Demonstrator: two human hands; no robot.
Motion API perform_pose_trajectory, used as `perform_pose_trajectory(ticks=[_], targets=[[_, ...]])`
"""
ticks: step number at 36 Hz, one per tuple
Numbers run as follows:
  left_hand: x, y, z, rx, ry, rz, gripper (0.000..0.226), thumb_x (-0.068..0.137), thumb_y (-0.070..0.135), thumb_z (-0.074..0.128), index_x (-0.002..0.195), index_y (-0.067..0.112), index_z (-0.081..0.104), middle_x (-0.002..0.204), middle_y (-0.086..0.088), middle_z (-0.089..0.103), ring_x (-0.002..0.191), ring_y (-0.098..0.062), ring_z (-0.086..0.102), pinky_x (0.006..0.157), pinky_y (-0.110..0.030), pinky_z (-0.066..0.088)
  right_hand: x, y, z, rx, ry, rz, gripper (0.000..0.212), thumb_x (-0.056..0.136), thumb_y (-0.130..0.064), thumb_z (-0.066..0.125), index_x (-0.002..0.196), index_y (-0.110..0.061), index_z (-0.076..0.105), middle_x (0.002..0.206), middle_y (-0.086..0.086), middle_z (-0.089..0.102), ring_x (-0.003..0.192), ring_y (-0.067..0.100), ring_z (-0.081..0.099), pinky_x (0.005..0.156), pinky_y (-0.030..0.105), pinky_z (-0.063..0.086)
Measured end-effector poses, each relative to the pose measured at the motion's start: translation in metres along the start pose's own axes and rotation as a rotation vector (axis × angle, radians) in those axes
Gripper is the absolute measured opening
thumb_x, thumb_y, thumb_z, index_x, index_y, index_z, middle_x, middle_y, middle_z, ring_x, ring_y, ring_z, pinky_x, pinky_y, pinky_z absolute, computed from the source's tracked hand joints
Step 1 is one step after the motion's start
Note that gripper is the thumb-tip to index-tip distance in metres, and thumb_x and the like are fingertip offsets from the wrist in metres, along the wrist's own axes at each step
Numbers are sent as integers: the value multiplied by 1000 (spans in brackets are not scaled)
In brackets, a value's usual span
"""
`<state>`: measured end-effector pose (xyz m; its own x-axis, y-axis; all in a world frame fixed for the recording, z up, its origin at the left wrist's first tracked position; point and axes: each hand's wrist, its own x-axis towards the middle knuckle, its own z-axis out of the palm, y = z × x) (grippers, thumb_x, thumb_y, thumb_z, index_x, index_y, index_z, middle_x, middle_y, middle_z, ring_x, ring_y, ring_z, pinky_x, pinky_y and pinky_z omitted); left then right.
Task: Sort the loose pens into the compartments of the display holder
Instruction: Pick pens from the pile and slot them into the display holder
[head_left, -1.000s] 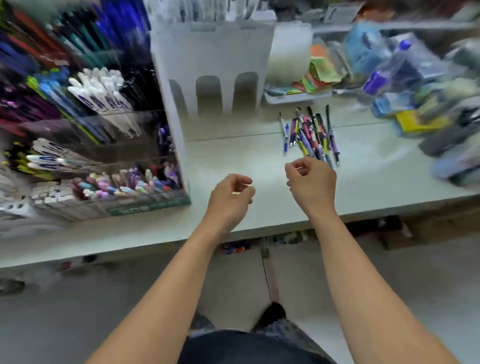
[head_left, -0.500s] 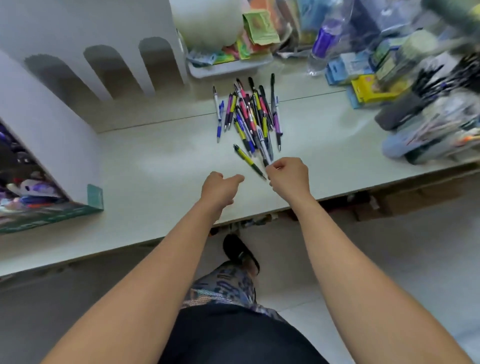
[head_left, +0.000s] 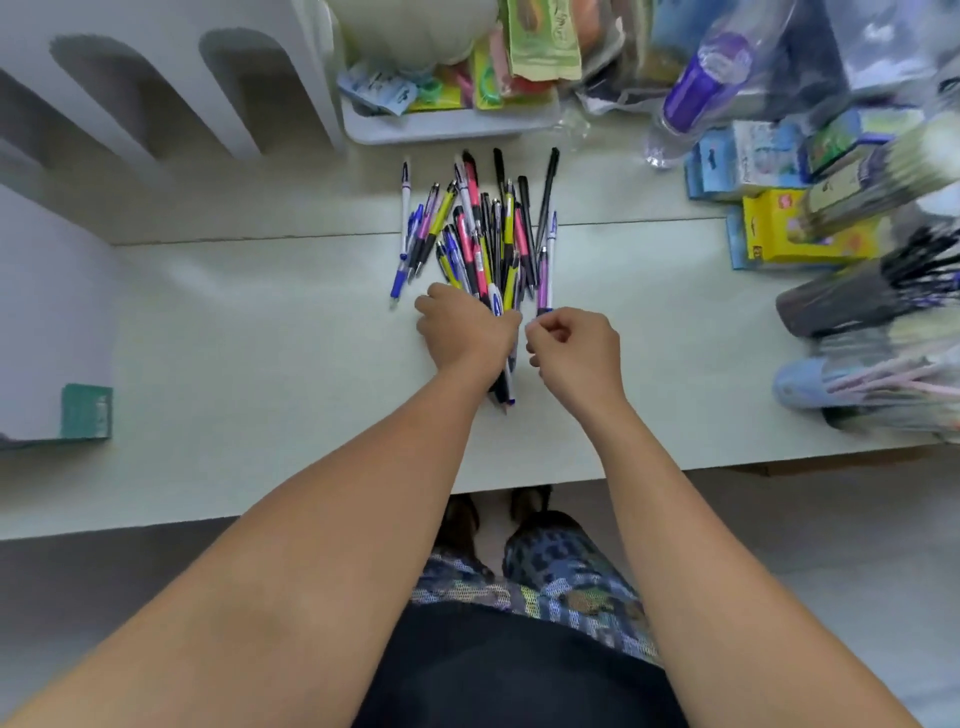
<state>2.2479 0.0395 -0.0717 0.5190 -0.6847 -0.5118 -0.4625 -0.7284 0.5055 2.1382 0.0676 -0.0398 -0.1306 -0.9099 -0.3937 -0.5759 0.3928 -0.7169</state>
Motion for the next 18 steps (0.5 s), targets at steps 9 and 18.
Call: perform_pose_trajectory(ticks=[9, 18], targets=[[13, -9, -3, 119, -56, 67, 64, 85, 45, 78, 124, 4, 48, 126, -15, 48, 107, -34, 59, 85, -38, 49, 40, -6, 3, -44, -207, -101, 13, 89, -18, 64, 85, -16, 76, 73, -2, 72, 74, 16, 72, 76, 42, 61], [24, -8, -8, 48, -60, -6, 45, 82, 32, 81, 114, 9, 58, 113, -11, 62, 98, -30, 65, 74, -34, 48, 54, 10, -7, -33, -268, -108, 14, 88, -20, 64, 78, -20, 74, 70, -2, 71, 73, 21, 72, 77, 47, 61]])
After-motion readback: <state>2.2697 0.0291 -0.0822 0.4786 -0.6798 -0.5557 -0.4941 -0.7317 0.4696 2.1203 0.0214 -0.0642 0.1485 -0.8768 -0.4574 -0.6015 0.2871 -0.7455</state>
